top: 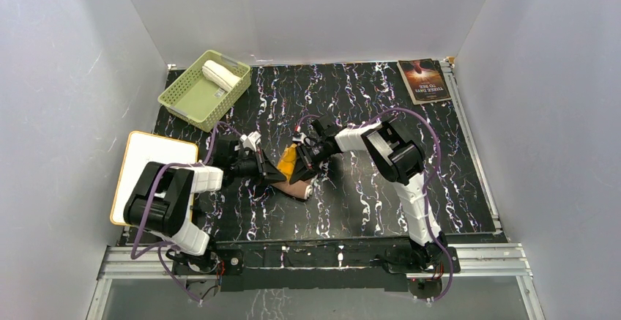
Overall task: Roll the towels
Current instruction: Roll the towel at the center of the board.
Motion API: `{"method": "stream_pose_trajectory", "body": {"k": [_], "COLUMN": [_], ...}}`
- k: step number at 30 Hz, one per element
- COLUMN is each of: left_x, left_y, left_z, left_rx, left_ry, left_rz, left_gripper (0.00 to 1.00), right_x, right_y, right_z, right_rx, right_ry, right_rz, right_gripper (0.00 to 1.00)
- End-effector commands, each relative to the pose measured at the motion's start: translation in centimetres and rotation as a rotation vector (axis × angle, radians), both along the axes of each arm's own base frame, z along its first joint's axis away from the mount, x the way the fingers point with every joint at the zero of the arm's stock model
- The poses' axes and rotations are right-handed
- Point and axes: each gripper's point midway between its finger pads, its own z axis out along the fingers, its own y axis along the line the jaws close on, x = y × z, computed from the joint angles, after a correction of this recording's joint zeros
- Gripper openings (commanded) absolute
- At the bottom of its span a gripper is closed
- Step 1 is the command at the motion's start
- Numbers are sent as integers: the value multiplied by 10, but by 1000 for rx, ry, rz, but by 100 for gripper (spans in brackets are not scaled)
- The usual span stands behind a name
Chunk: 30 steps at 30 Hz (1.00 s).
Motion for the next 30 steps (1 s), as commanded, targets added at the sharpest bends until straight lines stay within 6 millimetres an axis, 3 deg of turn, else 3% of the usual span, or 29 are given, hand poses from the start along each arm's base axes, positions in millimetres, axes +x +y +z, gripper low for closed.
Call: {"method": "stream_pose_trajectory", "body": {"k": [1, 6, 8, 11, 12, 13, 16, 18, 23, 27, 30], "left_x": [16, 25, 26, 23, 22, 20, 16, 15, 16, 16, 15], "left_y": [6, 14, 14, 16, 16, 17, 16, 15, 14, 13, 13], "left_z": [-18, -39, -43, -51, -54, -57, -64, -65, -65, -64, -64], "left_rx": [83, 160, 170, 184, 189, 192, 188, 182, 179, 181, 181], "left_ry": [-49, -42, -41, -26, -19, -16, 3, 7, 11, 7, 7], "left_rz": [33, 57, 56, 45, 41, 36, 21, 14, 0, -4, -5], "left_gripper": [6, 5, 5, 5, 5, 5, 4, 4, 4, 4, 4], "right_x": [3, 15, 25, 40, 44, 45, 50, 51, 3, -23, -28], "right_y": [-19, -27, -31, -34, -34, -34, -39, -40, -21, -10, -4], "right_z": [-58, -41, -26, 2, 13, 25, 55, 75, 103, 102, 84], "right_rx": [-214, -269, -310, -366, -373, -366, -387, -461, -466, -453, -509], "right_ry": [-18, -177, -280, -470, -524, -563, -729, -971, -1535, -1656, -1677], "right_rz": [-65, -58, -70, -96, -107, -117, -165, -193, -55, 52, 145], "right_gripper": [4, 23, 30, 54, 68, 72, 74, 75, 74, 70, 65]}}
